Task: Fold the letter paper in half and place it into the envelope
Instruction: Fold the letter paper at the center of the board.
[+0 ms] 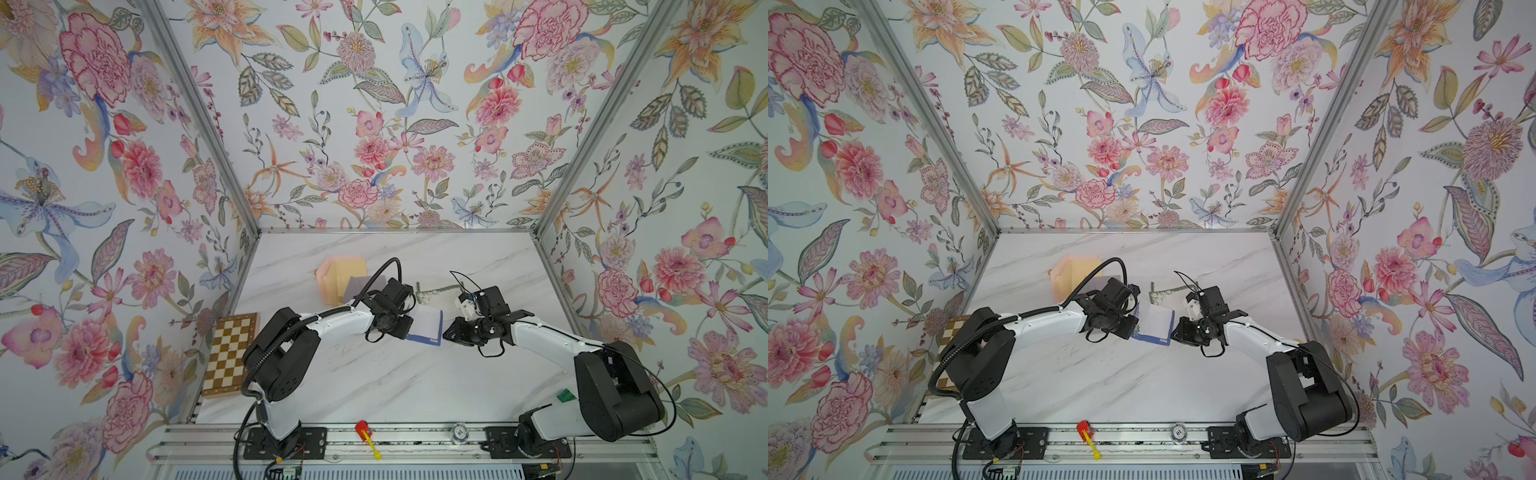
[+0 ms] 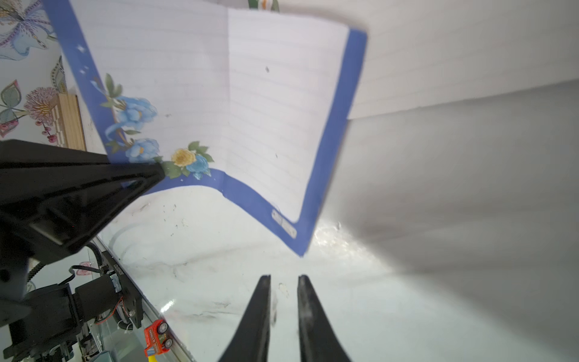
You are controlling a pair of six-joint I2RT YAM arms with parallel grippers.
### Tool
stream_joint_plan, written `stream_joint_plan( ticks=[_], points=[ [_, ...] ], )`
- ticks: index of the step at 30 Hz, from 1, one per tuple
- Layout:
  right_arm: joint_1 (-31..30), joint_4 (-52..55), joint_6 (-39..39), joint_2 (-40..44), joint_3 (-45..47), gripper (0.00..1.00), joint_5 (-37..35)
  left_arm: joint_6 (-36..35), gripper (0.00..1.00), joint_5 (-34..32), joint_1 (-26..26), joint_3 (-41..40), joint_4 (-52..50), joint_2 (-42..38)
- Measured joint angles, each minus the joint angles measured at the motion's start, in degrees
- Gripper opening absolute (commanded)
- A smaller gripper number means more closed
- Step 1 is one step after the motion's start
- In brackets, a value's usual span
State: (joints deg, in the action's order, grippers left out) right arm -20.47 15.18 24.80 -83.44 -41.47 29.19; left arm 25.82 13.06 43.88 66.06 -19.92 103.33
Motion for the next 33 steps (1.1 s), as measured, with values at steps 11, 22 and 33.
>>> stream_joint_plan(
  ticks=[11, 22, 33],
  points=[
    [0.63, -3.26, -0.31, -4.85, -1.40, 0.14, 2.10, -4.28, 0.00, 0.02, 0.00, 1.60, -2.99, 0.00],
    [0.63, -6.10, -0.11, -10.95, -2.91, 0.13, 1.97, -7.02, 0.00, 0.20, 0.00, 2.51, -5.05, 0.00],
    [0.63, -8.50, 0.90, -13.27, -2.99, 0.12, 1.86, -7.43, 0.00, 0.15, 0.00, 2.51, -5.38, 0.00]
  ],
)
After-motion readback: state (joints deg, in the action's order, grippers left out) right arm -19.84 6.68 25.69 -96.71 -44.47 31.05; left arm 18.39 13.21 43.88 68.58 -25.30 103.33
